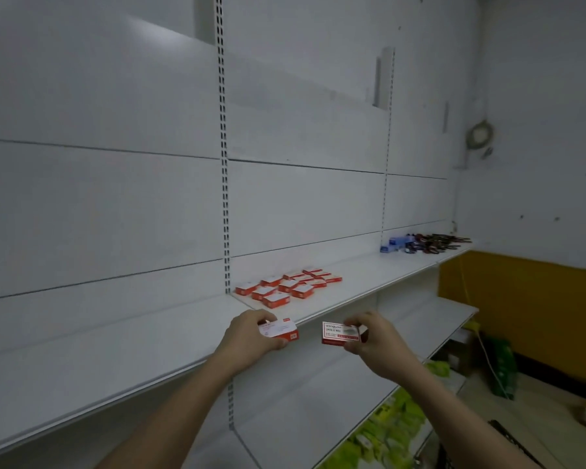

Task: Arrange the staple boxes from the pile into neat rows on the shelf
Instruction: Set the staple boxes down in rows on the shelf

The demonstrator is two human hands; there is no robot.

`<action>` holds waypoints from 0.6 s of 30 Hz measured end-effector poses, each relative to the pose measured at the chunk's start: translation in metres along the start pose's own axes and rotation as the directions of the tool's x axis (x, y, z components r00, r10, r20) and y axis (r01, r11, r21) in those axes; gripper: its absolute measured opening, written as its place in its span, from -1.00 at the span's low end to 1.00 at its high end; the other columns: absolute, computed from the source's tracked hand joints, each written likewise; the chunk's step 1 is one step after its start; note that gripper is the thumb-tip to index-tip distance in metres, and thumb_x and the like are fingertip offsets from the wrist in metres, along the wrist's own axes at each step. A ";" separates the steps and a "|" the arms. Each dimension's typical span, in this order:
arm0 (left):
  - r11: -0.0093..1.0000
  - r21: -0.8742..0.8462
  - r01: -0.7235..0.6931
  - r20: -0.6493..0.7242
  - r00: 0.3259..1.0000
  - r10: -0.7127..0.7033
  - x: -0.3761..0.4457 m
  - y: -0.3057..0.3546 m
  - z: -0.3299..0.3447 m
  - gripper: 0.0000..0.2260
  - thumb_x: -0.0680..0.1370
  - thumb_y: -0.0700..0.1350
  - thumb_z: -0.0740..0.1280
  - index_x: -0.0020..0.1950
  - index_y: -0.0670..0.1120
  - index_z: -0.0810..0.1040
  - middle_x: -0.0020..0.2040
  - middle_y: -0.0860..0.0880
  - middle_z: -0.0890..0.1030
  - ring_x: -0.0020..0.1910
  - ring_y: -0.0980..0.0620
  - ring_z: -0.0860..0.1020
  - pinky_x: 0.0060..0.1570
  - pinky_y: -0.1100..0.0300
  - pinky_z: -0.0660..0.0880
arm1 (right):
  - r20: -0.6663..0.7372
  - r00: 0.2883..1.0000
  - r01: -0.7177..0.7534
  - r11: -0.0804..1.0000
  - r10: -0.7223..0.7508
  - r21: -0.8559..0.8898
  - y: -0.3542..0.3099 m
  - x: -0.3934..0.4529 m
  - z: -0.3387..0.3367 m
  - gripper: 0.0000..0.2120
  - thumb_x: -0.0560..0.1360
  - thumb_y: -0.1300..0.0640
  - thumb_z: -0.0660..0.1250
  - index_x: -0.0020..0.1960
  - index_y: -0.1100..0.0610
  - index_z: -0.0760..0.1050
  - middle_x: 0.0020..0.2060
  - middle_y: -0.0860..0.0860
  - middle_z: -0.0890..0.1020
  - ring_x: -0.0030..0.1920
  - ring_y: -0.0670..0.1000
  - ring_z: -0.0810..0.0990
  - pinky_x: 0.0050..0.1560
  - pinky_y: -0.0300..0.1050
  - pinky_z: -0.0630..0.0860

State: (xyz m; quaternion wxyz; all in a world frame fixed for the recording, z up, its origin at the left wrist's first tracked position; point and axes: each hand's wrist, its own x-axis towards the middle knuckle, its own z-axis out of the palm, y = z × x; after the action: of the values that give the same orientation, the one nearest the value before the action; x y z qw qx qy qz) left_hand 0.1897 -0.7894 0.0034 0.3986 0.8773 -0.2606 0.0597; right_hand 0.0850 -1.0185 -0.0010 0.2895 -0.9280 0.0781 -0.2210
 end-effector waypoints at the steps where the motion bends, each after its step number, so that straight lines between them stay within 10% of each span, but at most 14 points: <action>1: 1.000 -0.016 0.008 -0.016 1.000 -0.009 0.013 -0.004 0.010 -0.51 0.35 0.02 0.54 0.24 0.00 0.53 0.20 0.01 0.53 0.09 0.09 0.45 -0.07 0.29 0.42 | 0.005 1.000 0.001 1.000 -0.001 -0.011 0.011 0.012 0.001 -0.66 0.44 0.16 0.44 0.20 0.06 0.51 0.07 -0.02 0.50 -0.01 -0.02 0.55 0.04 -0.13 0.54; 18: 0.976 -0.001 0.217 -0.251 0.945 -0.210 0.162 -0.047 0.117 -0.64 0.35 0.01 0.55 0.07 0.08 0.51 0.18 0.00 0.55 0.12 0.00 0.50 -0.06 0.28 0.46 | 0.137 0.985 0.108 0.994 -0.109 0.016 0.143 0.236 0.035 -0.77 0.45 0.15 0.43 0.07 0.00 0.49 0.00 -0.02 0.55 -0.08 0.01 0.58 -0.13 -0.10 0.56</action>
State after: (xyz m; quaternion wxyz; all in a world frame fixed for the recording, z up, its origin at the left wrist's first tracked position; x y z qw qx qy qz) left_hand 0.3406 -0.9156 -0.0559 0.4206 0.8911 -0.1109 0.1296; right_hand 0.3088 -1.1832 -0.0220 0.2857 -0.9427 0.0062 -0.1723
